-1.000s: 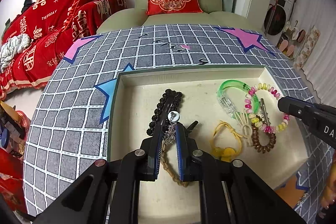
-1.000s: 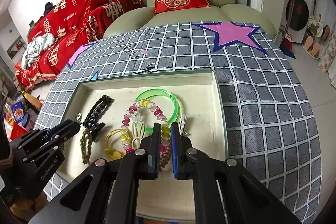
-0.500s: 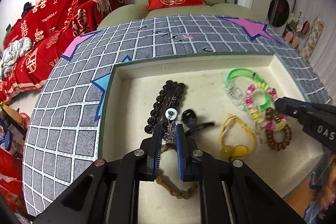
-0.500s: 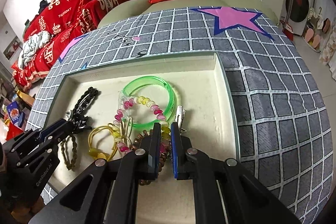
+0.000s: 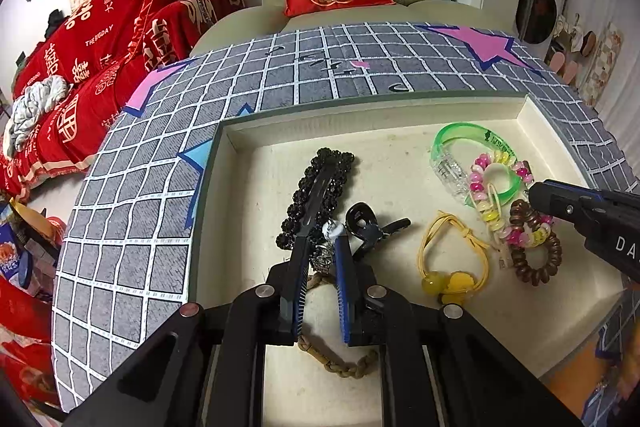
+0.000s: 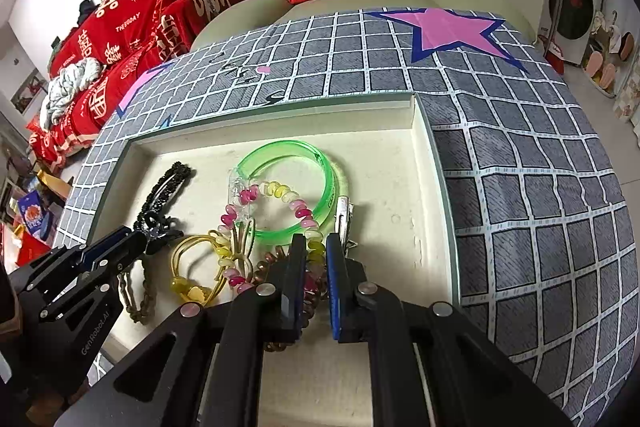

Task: Organize jewelry
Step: 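Carry both items into the tray while opening both tools to release them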

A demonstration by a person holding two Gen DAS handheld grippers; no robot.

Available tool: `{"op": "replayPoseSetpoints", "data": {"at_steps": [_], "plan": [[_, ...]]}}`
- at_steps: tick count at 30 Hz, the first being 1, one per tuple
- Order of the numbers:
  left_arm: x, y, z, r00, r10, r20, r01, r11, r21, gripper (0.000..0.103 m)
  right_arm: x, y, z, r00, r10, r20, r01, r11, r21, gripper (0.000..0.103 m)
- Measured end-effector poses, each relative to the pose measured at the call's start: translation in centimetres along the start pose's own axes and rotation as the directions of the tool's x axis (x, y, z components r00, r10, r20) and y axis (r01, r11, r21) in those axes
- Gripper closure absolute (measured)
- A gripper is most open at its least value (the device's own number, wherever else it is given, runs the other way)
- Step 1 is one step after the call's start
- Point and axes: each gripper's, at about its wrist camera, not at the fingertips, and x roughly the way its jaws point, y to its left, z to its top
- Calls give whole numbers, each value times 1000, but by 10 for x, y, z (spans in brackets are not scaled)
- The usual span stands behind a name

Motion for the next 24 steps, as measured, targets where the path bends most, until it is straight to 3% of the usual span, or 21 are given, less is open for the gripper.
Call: {"op": "replayPoseSetpoints", "data": {"at_steps": [2, 5, 11, 12, 13, 14, 16, 22, 24], "plan": [[-4, 1, 1, 1000, -7, 9, 7, 1000, -5, 82, -3, 0, 0, 1000, 9, 3, -9, 1000, 4, 90], [-9, 0, 2, 1000, -13, 23, 13, 1000, 3, 82, -9, -1, -1, 1000, 7, 18, -7, 1000, 12, 62], [-16, -2, 4, 999, -24, 33, 24, 1000, 4, 81, -22, 0, -1, 999, 15, 45, -15, 1000, 17, 60], [-16, -1, 4, 999, -25, 35, 25, 1000, 4, 75, -24, 0, -1, 999, 14, 49, -15, 1000, 18, 60], [-17, -1, 4, 999, -22, 35, 21, 1000, 3, 56, -25, -1, -1, 999, 14, 51, -15, 1000, 19, 60], [-19, 0, 5, 999, -11, 38, 11, 1000, -4, 1, -27, -1, -1, 998, 14, 54, -15, 1000, 22, 60], [-30, 3, 4, 995, 22, 102, -19, 999, -25, 0, -30, -2, 0, 998, 11, 55, -13, 1000, 29, 60], [-34, 5, 7, 995, 36, 98, -34, 999, -23, 0, -33, -4, 1, 999, 1, 48, -2, 1000, 29, 59], [-34, 6, 5, 994, 50, 95, -48, 999, -22, 0, -31, -3, -1, 999, -2, 35, 1, 1000, 24, 50]]}}
